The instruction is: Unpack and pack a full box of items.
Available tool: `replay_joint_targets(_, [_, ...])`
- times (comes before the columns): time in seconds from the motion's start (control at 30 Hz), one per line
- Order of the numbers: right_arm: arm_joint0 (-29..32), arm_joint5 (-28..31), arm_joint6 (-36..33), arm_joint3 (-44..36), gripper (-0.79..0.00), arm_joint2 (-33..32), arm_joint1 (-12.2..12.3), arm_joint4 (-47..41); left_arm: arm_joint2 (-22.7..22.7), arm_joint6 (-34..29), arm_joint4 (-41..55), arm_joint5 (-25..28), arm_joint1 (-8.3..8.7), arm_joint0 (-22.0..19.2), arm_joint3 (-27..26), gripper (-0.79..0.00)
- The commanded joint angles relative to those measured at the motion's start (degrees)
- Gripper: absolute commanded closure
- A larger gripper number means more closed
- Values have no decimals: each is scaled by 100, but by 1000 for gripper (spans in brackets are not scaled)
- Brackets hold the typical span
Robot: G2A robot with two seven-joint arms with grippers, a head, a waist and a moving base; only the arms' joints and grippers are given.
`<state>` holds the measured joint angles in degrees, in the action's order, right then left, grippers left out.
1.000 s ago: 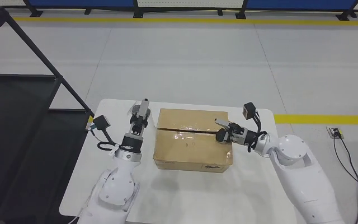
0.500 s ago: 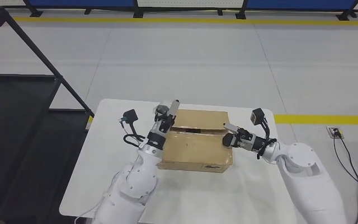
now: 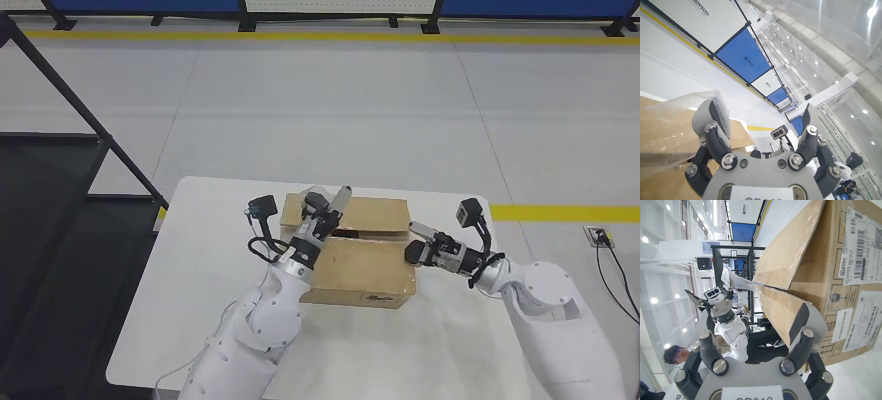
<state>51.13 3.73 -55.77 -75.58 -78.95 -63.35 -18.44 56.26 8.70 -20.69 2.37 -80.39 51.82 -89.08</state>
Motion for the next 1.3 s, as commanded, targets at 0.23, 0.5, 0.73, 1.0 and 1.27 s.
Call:
replay_joint_targets(0.23, [74,200,131,-19,-785,-62,12,-238,-118,-54,-243,55,-84,9,59,-785])
replay_joint_targets(0.5, [-80,212,470,-239,-785,-54,-20,-577,-21,-74,-257,61,-139,15,170,-785])
replay_joint_targets(0.73, [-698,-406,161,278,-785,332,-68,-583,-25,-123,-316,48,-199,-26,270,-785])
replay_joint_targets(1.0, [-1183,-610,-143,1014,-785,701,-129,-537,-106,-203,-438,27,-283,-139,439,-785])
replay_joint_targets(1.27, [-1437,-746,-302,1442,-785,890,-157,-490,-206,-292,-555,-11,-371,-252,630,-785])
